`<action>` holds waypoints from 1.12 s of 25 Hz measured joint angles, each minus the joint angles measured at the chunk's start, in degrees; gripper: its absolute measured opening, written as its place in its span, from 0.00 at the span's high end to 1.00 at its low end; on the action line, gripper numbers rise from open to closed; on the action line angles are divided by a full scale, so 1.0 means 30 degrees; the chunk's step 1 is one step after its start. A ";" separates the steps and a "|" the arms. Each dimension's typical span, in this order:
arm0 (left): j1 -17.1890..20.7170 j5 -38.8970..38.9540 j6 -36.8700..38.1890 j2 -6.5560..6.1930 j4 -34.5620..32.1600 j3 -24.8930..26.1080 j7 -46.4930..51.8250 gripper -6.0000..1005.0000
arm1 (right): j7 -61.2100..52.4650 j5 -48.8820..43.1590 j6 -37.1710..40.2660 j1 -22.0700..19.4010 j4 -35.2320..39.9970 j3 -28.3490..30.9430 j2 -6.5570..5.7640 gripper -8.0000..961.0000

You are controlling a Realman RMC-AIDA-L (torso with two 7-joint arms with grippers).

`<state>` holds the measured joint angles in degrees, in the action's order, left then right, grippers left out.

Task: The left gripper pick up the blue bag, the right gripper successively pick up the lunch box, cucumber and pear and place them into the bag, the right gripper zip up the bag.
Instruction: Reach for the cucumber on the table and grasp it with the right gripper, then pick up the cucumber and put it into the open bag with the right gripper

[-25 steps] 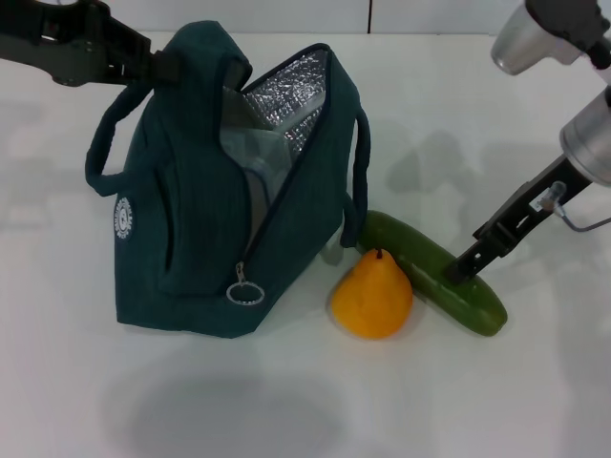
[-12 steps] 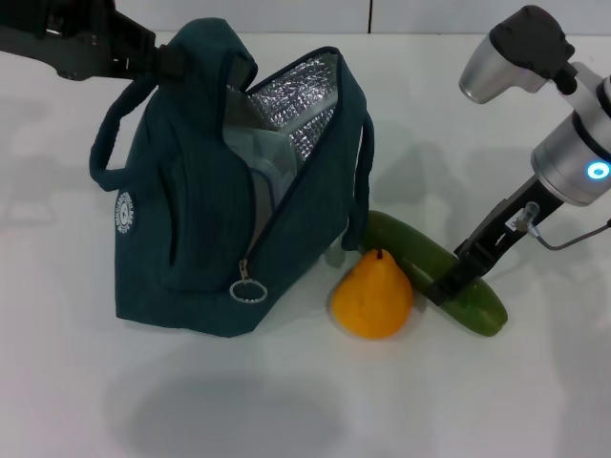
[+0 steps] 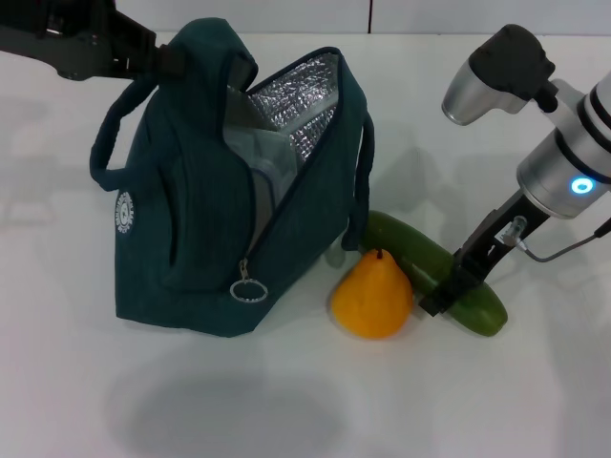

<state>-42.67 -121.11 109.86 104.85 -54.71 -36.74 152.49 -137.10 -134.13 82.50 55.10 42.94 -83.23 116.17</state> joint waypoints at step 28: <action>0.0105 0.0000 0.0062 -0.0157 -0.0095 0.0076 0.0058 0.95 | -0.0084 -0.2201 0.1567 -0.1038 0.2352 0.3033 -0.1087 0.37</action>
<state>-42.35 -121.11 110.04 104.38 -54.99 -36.51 152.66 -137.36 -140.74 87.20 51.99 49.99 -74.13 112.91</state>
